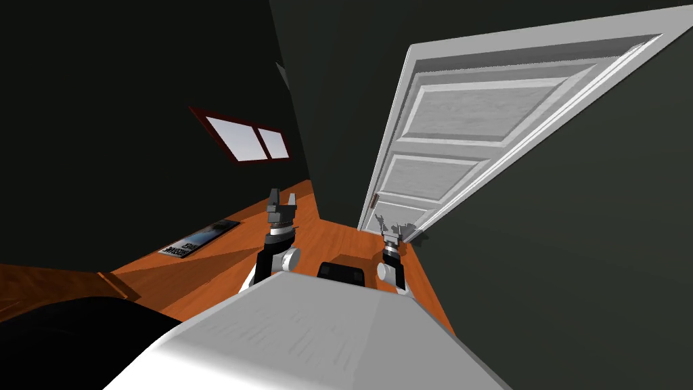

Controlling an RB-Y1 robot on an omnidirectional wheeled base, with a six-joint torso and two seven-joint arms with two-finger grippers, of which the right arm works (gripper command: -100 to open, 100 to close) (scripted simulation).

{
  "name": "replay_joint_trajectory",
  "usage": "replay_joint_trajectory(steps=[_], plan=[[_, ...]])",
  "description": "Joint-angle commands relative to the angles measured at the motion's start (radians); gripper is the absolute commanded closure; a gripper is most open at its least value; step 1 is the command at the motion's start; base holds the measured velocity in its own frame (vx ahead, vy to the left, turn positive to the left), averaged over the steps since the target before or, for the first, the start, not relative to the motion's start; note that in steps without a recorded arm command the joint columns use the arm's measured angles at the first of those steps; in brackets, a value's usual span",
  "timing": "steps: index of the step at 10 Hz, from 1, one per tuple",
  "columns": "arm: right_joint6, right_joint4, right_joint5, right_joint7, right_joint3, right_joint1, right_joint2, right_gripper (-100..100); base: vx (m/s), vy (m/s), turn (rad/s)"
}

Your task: Pull the door open

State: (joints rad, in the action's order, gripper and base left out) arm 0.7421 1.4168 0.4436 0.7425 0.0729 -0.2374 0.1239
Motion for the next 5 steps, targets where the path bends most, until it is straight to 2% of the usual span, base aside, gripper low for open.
replay_joint_trajectory(steps=[1,5], plan=[[0.003,-0.035,0.02,0.034,-0.001,0.013,0.004,-100,0.088,-0.035,0.132],[0.017,-0.122,0.064,0.108,0.0,0.04,0.009,-100,0.093,-0.038,0.139]])
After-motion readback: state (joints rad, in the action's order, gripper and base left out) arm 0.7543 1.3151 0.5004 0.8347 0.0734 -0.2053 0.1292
